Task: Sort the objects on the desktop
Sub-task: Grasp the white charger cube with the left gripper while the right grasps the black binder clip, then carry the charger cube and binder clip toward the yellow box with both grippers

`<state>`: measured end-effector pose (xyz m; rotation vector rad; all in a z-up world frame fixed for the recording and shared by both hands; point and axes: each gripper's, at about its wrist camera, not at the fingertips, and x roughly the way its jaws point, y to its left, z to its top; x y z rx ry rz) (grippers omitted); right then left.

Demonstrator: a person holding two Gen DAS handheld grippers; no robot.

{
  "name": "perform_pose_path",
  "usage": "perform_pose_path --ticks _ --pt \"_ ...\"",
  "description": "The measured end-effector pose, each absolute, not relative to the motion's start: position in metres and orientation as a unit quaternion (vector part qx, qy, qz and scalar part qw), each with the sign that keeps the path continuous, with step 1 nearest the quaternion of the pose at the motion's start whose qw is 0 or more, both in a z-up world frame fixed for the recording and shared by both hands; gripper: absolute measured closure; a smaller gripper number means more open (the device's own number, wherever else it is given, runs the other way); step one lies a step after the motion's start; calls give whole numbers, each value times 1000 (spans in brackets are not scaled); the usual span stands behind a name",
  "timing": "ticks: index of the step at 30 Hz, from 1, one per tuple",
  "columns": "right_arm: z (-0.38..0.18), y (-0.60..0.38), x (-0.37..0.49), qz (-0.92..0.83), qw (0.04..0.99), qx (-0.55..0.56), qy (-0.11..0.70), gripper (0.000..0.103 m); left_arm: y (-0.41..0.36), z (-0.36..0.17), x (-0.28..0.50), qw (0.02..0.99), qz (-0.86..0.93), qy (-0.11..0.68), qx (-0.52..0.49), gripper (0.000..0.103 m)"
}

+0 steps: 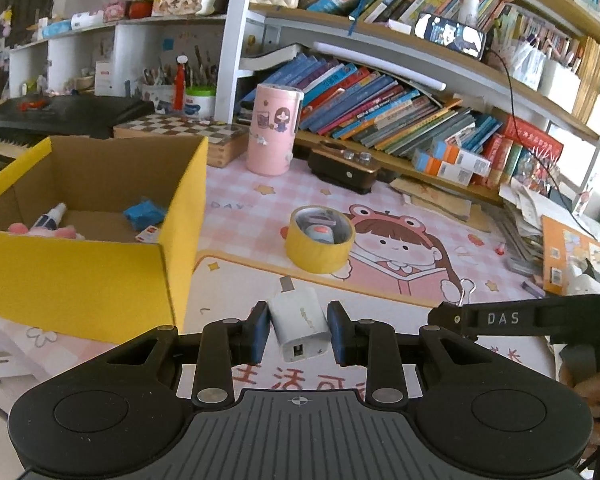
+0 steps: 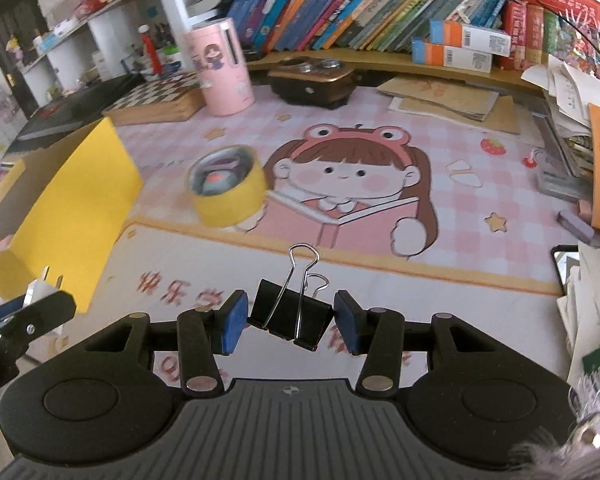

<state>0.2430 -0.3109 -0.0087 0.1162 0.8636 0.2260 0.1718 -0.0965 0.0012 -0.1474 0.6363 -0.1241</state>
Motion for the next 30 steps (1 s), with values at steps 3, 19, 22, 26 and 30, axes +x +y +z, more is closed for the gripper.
perform_pose_path --ticks 3,19,22,26,30 --pt "-5 -300 233 115 902 50 413 58 -87 3 162 946 -64 308 -75 73" --pt "-3 -219 161 144 894 26 423 58 -18 5 95 944 -65 311 -91 73" --pt "-3 -206 145 146 894 24 423 58 -5 6 82 943 -67 311 -93 73" --pt "-4 -191 125 143 894 26 423 58 10 6 65 943 -71 311 -94 73" --pt "-6 -178 105 140 895 30 423 58 24 7 49 944 -75 309 -92 73"
